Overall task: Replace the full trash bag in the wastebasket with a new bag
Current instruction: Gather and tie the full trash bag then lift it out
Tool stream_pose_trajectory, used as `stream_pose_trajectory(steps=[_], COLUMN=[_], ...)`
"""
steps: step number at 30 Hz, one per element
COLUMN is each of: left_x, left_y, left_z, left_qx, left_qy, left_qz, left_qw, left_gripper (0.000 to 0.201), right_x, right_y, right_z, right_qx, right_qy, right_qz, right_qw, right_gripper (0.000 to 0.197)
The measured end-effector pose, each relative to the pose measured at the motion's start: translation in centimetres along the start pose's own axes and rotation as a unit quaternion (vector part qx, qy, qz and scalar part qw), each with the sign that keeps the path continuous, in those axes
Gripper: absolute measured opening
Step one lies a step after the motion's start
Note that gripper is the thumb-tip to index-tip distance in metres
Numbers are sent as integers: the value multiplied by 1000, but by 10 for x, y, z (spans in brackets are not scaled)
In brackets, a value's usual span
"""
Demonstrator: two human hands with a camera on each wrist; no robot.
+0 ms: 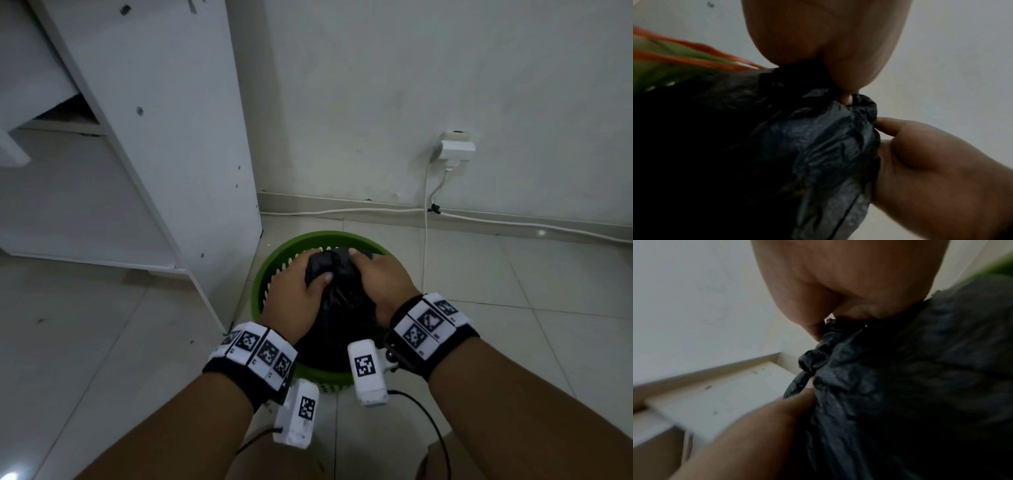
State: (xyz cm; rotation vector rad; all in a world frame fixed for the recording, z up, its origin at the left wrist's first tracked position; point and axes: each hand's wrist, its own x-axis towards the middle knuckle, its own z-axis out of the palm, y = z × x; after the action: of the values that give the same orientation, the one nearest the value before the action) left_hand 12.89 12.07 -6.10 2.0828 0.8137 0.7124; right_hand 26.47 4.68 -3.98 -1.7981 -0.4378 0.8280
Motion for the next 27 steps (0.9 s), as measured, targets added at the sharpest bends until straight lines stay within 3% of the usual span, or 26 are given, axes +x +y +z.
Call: stream_pose_trajectory(steps=[2,4,7,9,12,15,19,22,25,27], left_x=[6,13,23,28,27,21,8,5,11,16], left_y=[-1,0,2,5,7,0,-20,-21,-16,-11], left_z=[4,6,8,9,8,0,-10,-10,-2,5], left_qx=[-3,-22,-78,-125,-154,-124,12,83,101,18], left_qy=[18,34,-13,-53,-67,-47,-108,-78,-46,-36], left_qz=[-29,-75,-127,-148,-165,-150,-40,-11,-61,-130], left_qw=[999,996,989,980,972,980,993,993,992,991], left_gripper=[16,17,21,24,34,44,22,17,20,15], right_x=[2,-5,-11,-9,-4,1,8,3,1,-2], right_y=[7,14,26,32,31,29,32,27,27,29], right_z=[-2,-6,-11,-11,-10,-11,-12,-11,-8,-5], right_qx=[-36,-100,-264,-329,-333,-318,-267,-232,-190,-168], right_qy=[16,10,-45,-59,-37,-13,-9,-33,-18,28], right_qz=[-55,-148,-286,-320,-317,-272,-201,-185,-154,-137], right_qw=[998,984,920,886,887,908,942,955,969,976], right_gripper=[41,53,89,78,39,22,19,28,27,16])
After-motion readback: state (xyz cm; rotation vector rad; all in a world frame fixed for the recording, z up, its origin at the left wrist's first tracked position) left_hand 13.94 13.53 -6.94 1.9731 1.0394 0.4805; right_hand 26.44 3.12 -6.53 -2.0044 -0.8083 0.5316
